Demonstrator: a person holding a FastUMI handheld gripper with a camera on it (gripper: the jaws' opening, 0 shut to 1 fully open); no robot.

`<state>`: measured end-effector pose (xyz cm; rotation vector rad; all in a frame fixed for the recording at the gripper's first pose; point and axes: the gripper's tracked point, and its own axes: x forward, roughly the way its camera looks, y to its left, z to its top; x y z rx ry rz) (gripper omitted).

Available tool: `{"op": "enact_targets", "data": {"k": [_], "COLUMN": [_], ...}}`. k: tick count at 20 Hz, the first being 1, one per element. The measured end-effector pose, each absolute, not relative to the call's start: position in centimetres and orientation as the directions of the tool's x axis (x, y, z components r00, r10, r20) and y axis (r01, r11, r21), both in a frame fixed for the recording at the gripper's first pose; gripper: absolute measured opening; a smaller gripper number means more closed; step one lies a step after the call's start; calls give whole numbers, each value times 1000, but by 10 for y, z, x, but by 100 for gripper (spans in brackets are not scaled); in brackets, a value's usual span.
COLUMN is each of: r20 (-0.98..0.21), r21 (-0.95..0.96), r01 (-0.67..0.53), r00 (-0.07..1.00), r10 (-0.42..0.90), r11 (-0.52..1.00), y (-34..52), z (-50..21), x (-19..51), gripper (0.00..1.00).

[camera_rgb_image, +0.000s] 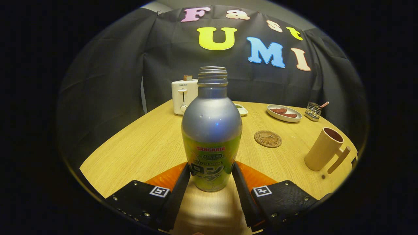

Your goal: Take the bottle from table, then pour the juice into the cup, finally place the bottle on the coaster

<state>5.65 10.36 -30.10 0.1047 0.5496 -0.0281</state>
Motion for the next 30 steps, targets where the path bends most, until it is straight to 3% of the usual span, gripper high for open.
{"op": "enact_targets", "data": {"k": [15,30], "r20": [-478,-393], "r21": [347,678], "r01": [95,179], "r00": [874,908], "r10": [89,146], "r11": [933,713], "y": [76,22], "z": [-241,-223], "x": [69,58], "gripper": [75,75]}}
